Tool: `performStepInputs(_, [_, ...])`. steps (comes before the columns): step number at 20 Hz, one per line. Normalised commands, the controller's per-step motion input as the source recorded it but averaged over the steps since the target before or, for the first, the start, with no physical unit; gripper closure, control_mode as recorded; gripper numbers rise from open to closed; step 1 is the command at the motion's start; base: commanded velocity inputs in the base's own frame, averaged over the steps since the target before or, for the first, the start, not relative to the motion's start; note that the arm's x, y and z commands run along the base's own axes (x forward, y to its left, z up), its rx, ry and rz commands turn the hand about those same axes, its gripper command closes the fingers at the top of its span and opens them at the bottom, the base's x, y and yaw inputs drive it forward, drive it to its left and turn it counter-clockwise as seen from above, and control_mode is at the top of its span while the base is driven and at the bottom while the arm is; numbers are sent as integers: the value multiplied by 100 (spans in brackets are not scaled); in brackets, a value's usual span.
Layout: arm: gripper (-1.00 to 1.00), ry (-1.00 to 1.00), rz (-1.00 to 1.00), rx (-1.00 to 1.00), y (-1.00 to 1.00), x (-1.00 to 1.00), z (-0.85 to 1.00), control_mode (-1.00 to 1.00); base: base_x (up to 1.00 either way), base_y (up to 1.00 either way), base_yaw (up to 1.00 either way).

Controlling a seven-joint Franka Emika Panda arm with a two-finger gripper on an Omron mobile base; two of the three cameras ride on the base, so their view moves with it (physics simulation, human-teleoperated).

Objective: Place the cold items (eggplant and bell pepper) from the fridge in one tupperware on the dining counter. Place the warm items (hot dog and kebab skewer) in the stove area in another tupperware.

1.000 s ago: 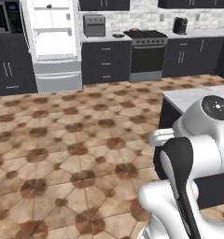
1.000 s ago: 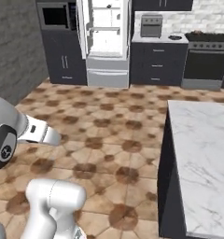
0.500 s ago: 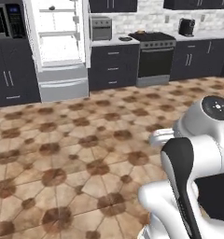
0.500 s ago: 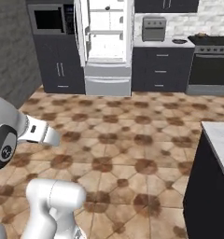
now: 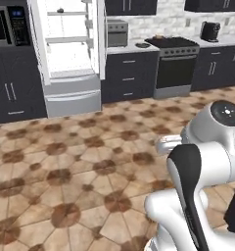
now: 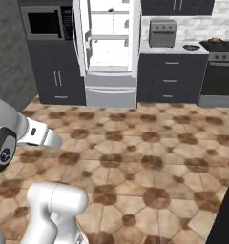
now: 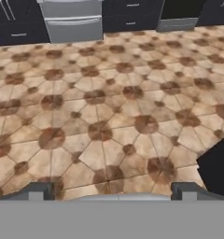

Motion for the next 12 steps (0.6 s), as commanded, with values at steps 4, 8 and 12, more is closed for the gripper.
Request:
performStepInputs(4, [-100, 0, 0, 0, 0, 0, 0, 100, 100, 3, 15])
performStepInputs(8, [-100, 0, 0, 0, 0, 0, 0, 100, 100, 0, 22])
performStepInputs(12, [-100, 0, 0, 0, 0, 0, 0, 100, 100, -14, 26])
